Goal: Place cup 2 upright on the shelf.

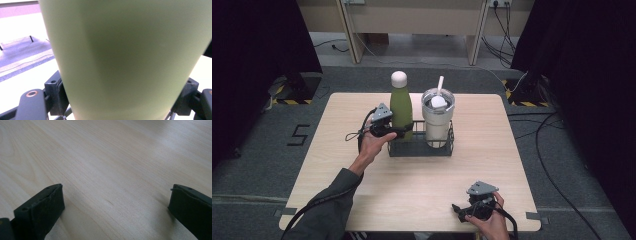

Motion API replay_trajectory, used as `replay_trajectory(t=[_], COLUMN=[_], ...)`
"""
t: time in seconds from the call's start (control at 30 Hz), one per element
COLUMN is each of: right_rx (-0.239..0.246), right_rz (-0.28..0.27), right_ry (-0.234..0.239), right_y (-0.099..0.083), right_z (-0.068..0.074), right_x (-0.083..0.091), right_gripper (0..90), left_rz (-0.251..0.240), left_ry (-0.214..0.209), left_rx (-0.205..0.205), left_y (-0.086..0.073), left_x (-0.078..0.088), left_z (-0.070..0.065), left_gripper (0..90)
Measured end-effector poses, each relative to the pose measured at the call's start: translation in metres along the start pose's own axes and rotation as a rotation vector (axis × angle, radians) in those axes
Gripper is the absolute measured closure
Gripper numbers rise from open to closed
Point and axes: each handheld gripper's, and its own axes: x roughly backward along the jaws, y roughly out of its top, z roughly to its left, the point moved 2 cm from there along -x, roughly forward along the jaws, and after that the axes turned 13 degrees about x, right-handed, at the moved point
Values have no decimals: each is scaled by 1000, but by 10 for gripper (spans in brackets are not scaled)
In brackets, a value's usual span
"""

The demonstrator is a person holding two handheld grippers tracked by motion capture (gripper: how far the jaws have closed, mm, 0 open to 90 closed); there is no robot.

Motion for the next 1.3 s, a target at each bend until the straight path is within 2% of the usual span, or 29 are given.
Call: replay_trajectory(t=[0.37, 0.53, 0.73, 0.97, 1.07, 1.3], right_rx=[-2, 0, 2, 1, 1, 1], right_rz=[-1, -1, -2, -1, -1, -1], right_ry=[0, 0, 0, 1, 0, 1], right_y=[0, 0, 0, 0, 0, 0], right_z=[0, 0, 0, 0, 0, 0], right_x=[0, 0, 0, 0, 0, 0], right_gripper=[5, 5, 5, 5, 5, 5], left_rz=[12, 21, 11, 17, 11, 11], left_ry=[6, 14, 7, 7, 4, 7], left_rx=[11, 0, 8, -42, -26, -28], left_y=[-9, -13, -16, -19, -19, -20], left_x=[-5, -6, -5, -3, -4, -4], left_z=[3, 4, 6, 3, 4, 3], left_gripper=[207, 207, 207, 204, 204, 200])
